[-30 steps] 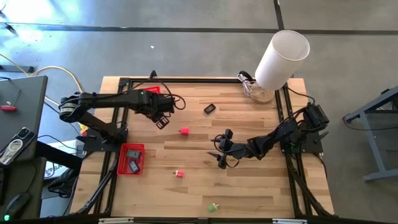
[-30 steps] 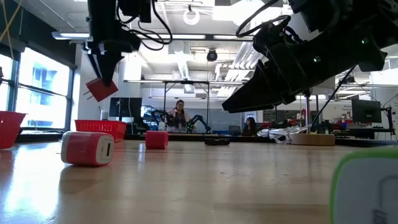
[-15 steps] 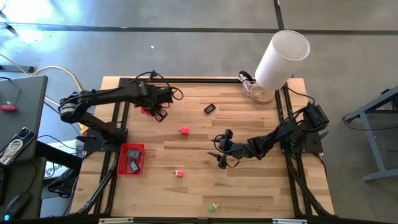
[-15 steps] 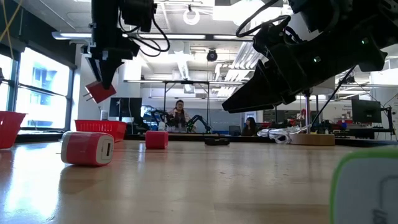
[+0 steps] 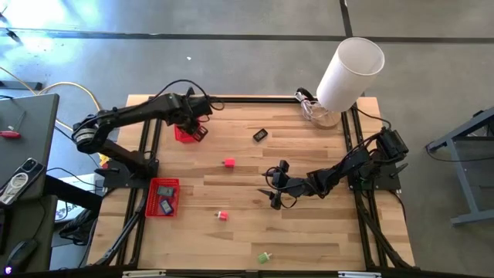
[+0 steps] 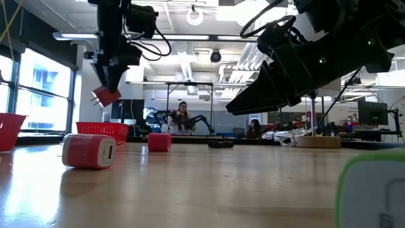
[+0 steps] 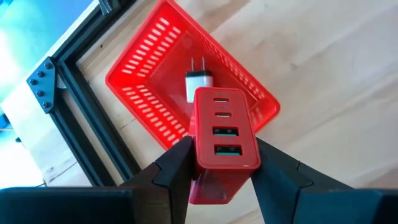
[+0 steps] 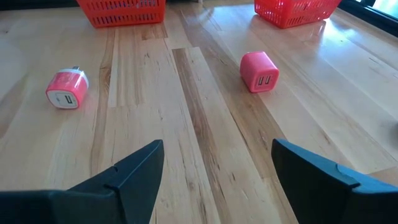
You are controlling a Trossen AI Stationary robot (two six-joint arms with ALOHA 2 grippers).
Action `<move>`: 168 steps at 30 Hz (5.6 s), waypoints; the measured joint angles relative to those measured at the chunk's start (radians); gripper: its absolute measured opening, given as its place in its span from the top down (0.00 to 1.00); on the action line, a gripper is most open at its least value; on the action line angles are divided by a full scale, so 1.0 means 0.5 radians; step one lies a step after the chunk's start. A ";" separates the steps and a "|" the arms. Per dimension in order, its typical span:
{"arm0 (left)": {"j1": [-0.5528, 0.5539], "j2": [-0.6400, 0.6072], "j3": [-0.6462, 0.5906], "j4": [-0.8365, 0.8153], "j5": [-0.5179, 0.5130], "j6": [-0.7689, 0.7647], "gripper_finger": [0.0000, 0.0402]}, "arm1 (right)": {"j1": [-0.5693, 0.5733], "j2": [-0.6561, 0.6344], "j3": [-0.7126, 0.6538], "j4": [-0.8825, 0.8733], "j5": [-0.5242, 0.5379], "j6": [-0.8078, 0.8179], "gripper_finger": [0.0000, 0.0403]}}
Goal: Pick & Place Office items
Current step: Put the red charger adapter into the top red bin
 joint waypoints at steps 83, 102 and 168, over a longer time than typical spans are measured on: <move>0.731 0.350 -0.001 0.384 0.289 0.209 0.66 | 0.000 0.000 0.001 -0.002 -0.092 0.000 0.29; 0.761 0.521 -0.004 0.413 0.275 0.193 0.66 | 0.000 0.001 0.001 -0.023 -0.091 0.000 0.29; 0.769 0.659 -0.041 0.437 0.367 0.141 0.66 | 0.000 0.001 0.001 -0.031 -0.105 0.037 0.29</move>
